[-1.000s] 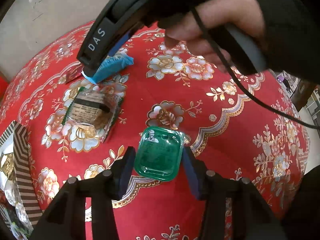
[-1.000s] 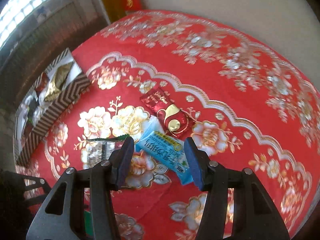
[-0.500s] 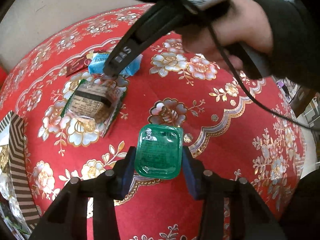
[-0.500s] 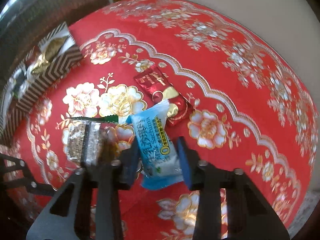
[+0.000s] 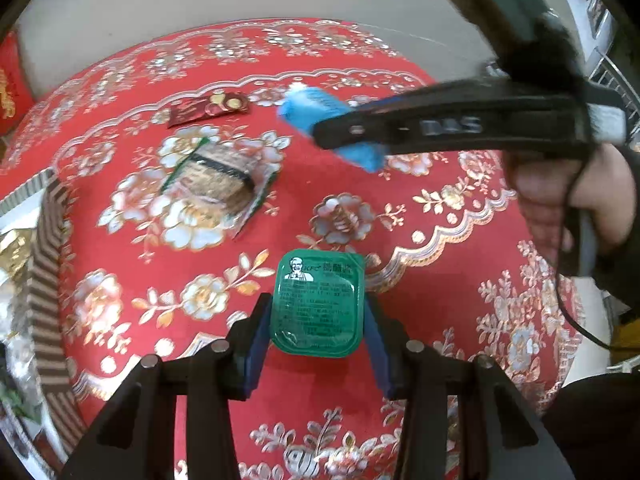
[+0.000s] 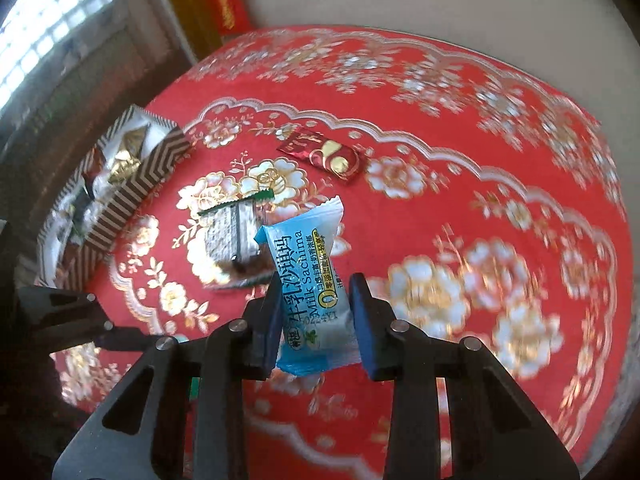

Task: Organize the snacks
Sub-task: 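Lift the green tub and blue candy and carry them toward the tray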

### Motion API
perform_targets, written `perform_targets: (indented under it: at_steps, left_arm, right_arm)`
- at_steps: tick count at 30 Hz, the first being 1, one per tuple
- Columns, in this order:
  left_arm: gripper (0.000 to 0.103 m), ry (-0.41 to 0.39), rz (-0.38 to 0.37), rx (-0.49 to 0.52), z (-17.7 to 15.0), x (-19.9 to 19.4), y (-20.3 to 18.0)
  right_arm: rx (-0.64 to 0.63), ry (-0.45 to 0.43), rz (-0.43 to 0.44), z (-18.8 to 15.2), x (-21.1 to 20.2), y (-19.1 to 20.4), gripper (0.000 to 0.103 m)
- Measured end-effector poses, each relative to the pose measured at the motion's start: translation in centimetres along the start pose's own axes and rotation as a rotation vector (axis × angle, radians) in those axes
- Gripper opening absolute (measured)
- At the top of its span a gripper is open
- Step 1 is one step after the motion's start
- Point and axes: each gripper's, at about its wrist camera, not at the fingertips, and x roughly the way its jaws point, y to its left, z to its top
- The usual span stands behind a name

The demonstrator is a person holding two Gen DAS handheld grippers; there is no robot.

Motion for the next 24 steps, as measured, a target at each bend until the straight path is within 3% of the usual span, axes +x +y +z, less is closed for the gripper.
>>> perform_targets:
  at_steps: [8,13,24]
  left_arm:
    - [0.046,0.042,0.184,-0.086,-1.3,-1.4,1.3]
    - [0.046,0.035,0.261,-0.137,-1.8,-2.7,2.3]
    - [0.046,0.018,0.306,-0.199,-3.3,-4.6,3.8]
  right_arm:
    - [0.017,-0.028,-0.009,-2.3,-2.2,1.6,0.031]
    - [-0.003,-0.035,-0.012,-2.9,-2.8,2.8,0.031]
    - [-0.062,-0.052,-0.009,-2.4,-3.8,5.9,0.031]
